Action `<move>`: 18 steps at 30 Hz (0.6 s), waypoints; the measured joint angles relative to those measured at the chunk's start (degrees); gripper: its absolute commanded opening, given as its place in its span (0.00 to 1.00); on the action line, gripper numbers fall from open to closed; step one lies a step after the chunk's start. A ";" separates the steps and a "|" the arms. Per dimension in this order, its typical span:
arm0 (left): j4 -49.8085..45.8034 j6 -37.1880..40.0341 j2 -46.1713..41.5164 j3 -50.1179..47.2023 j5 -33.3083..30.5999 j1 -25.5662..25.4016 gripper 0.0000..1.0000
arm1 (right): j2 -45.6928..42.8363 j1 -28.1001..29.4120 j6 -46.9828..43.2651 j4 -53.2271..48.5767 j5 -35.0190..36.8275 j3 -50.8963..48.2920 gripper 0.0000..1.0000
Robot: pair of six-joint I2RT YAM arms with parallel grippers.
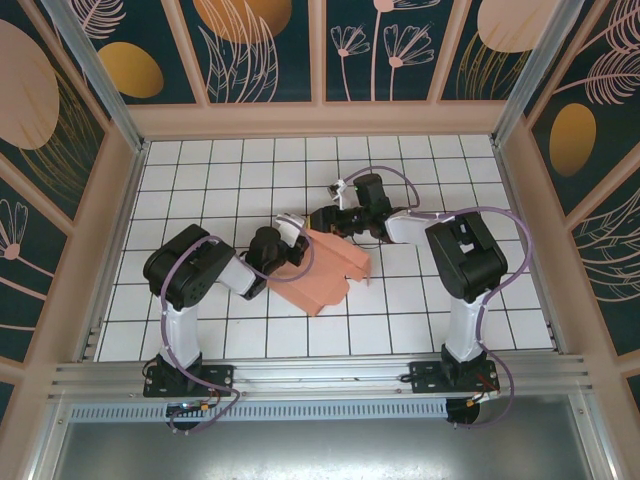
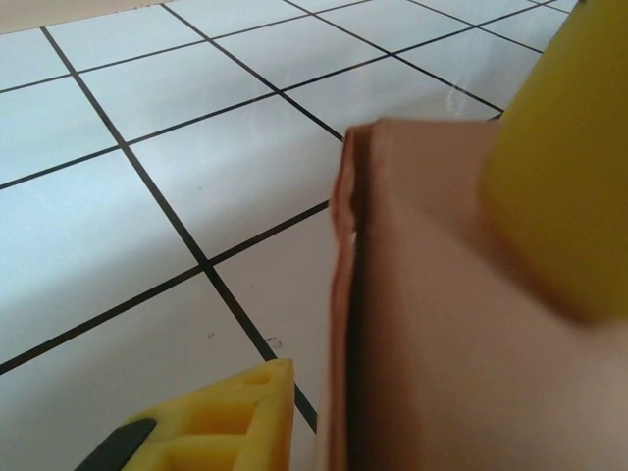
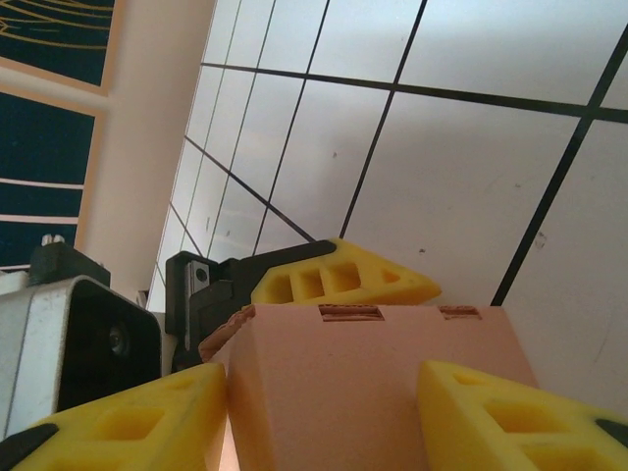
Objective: Fold the paper box
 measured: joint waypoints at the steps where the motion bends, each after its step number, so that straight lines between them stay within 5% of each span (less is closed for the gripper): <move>1: -0.13 -0.13 0.04 0.09 0.02 0.00 0.11 | 0.07 0.04 0.00 0.07 0.02 0.00 0.53; 4: -0.39 -0.26 0.07 0.33 -0.22 -0.20 0.00 | 0.09 -0.02 0.04 0.37 0.13 0.00 0.53; 8: -0.39 -0.39 0.07 0.35 -0.22 -0.22 0.00 | 0.09 -0.02 0.09 0.48 0.17 -0.02 0.53; 13: -0.39 -0.72 0.07 0.35 -0.50 -0.22 0.25 | 0.09 -0.07 0.17 0.46 0.15 -0.04 0.53; 18: -0.63 -1.07 0.07 0.35 -1.97 -0.22 0.21 | 0.09 -0.07 0.22 0.50 0.13 -0.11 0.53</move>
